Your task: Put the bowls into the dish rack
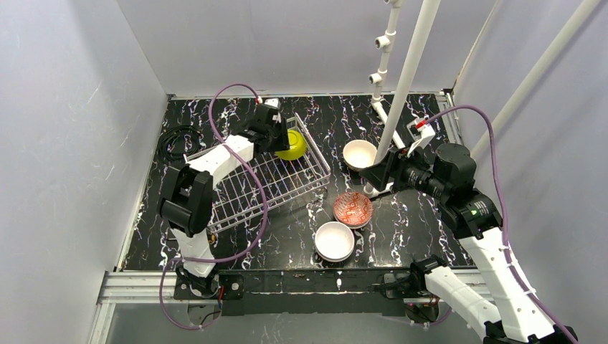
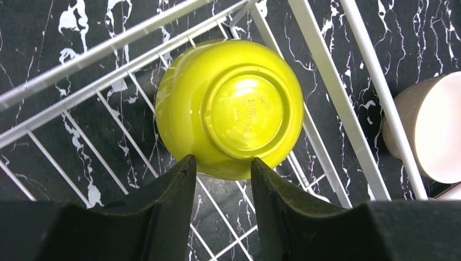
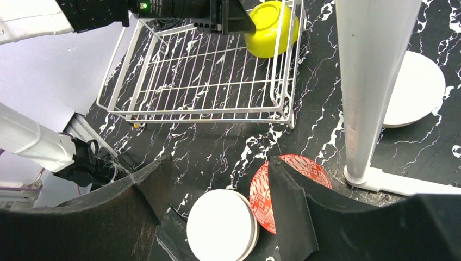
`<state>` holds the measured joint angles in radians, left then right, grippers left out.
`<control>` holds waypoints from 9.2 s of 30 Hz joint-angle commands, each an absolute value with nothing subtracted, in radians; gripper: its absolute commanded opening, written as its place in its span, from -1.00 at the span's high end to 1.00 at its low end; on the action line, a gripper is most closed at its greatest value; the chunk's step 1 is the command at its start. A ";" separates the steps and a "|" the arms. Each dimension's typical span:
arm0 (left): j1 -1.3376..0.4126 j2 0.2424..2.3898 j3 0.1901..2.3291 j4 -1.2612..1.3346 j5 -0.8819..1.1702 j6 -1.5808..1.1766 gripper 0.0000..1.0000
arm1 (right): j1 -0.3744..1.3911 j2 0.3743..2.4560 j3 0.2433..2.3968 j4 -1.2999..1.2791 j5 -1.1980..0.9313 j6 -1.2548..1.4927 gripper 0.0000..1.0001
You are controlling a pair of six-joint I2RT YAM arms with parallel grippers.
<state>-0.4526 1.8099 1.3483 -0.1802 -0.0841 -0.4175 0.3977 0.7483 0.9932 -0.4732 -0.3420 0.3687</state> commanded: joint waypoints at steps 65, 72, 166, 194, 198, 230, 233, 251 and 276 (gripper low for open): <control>-1.187 1.307 1.005 -0.308 -0.063 -0.390 -0.38 | 0.663 0.607 0.534 -0.497 -0.136 0.622 -0.33; -1.297 1.456 1.095 -0.276 -0.158 -0.332 -0.21 | 0.664 0.628 0.551 -0.562 -0.037 0.679 -0.26; -1.282 1.742 1.336 -0.529 -0.090 -0.824 0.62 | 0.663 0.473 0.666 -0.893 0.311 0.821 -0.31; -1.191 1.517 1.388 -0.624 -0.046 -0.700 1.00 | 0.664 0.421 0.690 -0.843 0.346 0.848 -0.32; -1.120 1.447 1.366 -0.575 -0.001 -0.698 1.00 | 0.663 0.407 0.702 -0.845 0.361 0.855 -0.32; -0.466 1.500 1.146 0.187 0.390 -1.174 1.00 | 0.663 0.534 0.851 -0.575 0.667 0.659 -0.48; -0.466 1.514 1.123 0.226 0.378 -1.199 1.00 | 0.663 0.532 0.838 -0.561 0.663 0.657 -0.50; -0.419 1.574 1.020 0.348 0.582 -1.242 1.00 | 0.663 0.543 0.805 -0.581 0.669 0.660 -0.52; -0.387 1.718 0.931 0.623 0.611 -1.247 1.00 | 0.663 0.543 0.829 -0.637 0.651 0.727 -0.52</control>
